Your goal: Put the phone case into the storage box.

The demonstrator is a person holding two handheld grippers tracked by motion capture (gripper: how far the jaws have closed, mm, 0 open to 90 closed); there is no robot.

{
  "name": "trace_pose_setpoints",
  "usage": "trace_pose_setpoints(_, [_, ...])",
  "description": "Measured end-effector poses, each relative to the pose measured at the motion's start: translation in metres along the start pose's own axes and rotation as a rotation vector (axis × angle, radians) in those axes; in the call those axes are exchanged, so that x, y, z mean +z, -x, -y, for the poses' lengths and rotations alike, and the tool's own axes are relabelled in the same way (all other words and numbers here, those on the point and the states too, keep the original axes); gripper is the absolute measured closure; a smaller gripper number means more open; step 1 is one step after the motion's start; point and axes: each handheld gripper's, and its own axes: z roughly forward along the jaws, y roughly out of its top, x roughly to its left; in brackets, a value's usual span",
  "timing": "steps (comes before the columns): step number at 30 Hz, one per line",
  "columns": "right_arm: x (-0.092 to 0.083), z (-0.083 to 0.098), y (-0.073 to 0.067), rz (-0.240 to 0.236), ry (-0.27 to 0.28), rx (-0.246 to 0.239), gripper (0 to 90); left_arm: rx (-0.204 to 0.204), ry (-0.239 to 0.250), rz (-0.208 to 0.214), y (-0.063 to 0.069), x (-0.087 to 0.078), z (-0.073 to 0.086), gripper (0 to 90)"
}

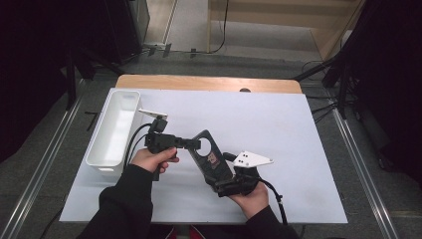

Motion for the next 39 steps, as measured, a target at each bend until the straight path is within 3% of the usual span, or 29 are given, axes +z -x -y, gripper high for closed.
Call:
trace_pose_setpoints(7, [-0.002,-0.002,0.0,-0.003,-0.004,-0.006,1.0,0.016,0.003,-0.004,0.004,-0.001,0.0,78.9])
trace_pose_setpoints(16, [-0.01,-0.007,0.004,-0.008,-0.02,0.004,1.1,0.088,0.012,-0.043,0.016,-0.005,-0.001,78.9])
trace_pose_setpoints(28, [-0.018,-0.013,0.012,-0.017,-0.056,-0.009,1.2,0.203,-0.017,-0.09,0.03,-0.008,-0.003,78.9])
trace_pose_setpoints(39, [-0.022,-0.016,0.019,-0.029,-0.082,-0.005,1.3,0.276,-0.072,-0.109,0.036,-0.01,-0.004,78.9])
